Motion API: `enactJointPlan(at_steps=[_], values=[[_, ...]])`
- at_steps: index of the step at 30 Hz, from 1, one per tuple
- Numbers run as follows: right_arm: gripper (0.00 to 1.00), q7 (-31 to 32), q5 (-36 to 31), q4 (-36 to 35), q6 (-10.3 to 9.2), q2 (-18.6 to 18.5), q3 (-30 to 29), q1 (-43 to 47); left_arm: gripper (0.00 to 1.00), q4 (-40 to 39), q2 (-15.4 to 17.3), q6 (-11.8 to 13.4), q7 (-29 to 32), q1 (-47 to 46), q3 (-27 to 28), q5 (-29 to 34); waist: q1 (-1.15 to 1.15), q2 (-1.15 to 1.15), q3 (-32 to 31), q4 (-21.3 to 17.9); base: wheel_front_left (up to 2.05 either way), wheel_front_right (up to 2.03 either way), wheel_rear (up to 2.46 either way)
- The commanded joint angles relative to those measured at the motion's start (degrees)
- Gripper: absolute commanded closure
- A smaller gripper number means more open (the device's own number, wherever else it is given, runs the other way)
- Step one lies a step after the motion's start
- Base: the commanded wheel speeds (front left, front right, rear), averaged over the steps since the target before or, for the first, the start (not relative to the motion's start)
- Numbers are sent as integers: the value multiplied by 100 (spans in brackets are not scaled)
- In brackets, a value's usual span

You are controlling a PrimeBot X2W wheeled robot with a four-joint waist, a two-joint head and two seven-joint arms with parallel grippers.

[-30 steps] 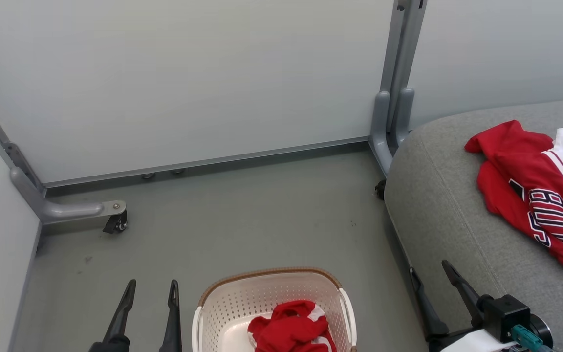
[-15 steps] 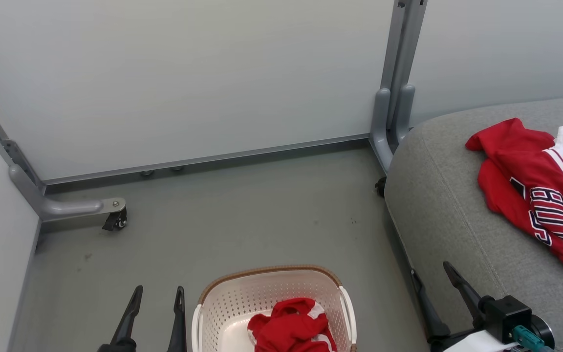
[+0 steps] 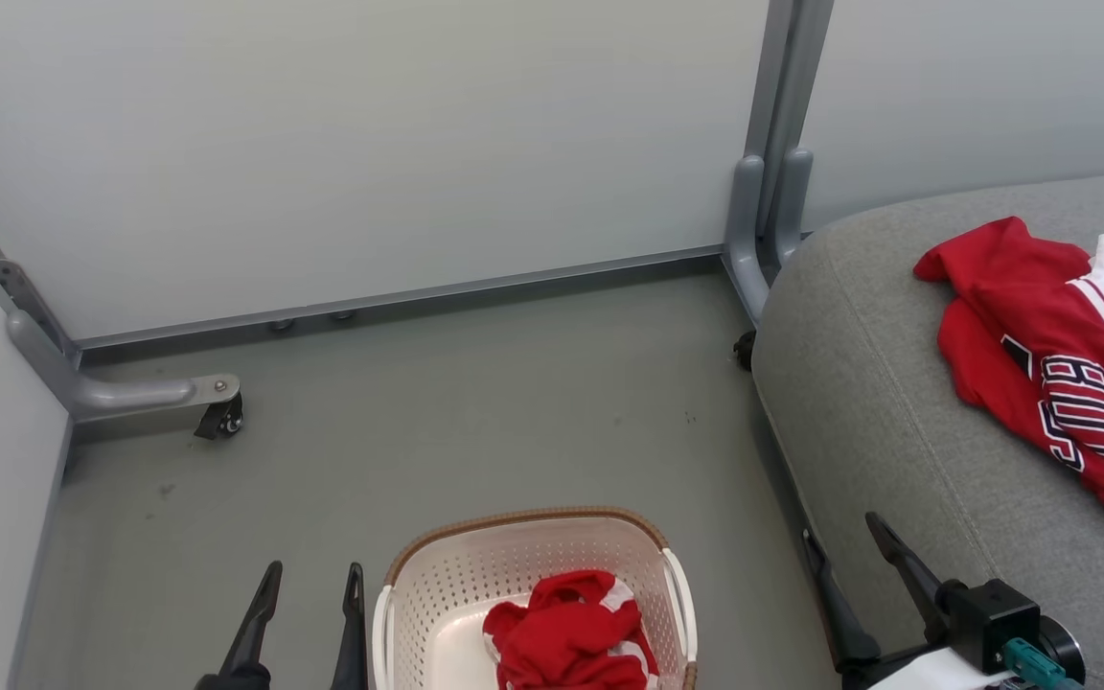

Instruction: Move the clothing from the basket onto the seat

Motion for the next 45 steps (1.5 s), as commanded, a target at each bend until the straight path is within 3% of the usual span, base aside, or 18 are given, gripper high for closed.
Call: enactJointPlan(at_steps=[1, 13, 23, 33, 40, 45], values=[[0, -28, -20, -22, -8, -28, 2, -20, 0, -3, 1, 35, -5, -53, 0, 63, 0, 62, 72, -9, 0, 0, 0], [0, -28, -95, -154, -8, -77, -69, -397, 0, 186, 1, 51, -5, -550, -206, 99, 0, 62, 951, 6, 0, 0, 0], [0, -28, -163, -397, -7, -92, -257, -1248, 0, 807, 10, -286, -5, -1755, -712, 434, 0, 62, 2282, -97, 0, 0, 0], [0, -28, -275, -760, -8, -208, -354, -2041, 0, 2391, 103, -479, -4, -3698, -1804, 552, 0, 62, 3859, -148, 0, 0, 0], [0, -28, -394, -966, -8, -315, -389, -2578, 0, 3770, 223, -482, -6, -5158, -3209, 242, 0, 62, 4817, -186, 0, 0, 0], [0, -28, -460, -1126, -8, -357, -380, -2837, 0, 4719, 142, -483, -5, -5994, -3880, -50, 0, 62, 5286, -213, 0, 0, 0]])
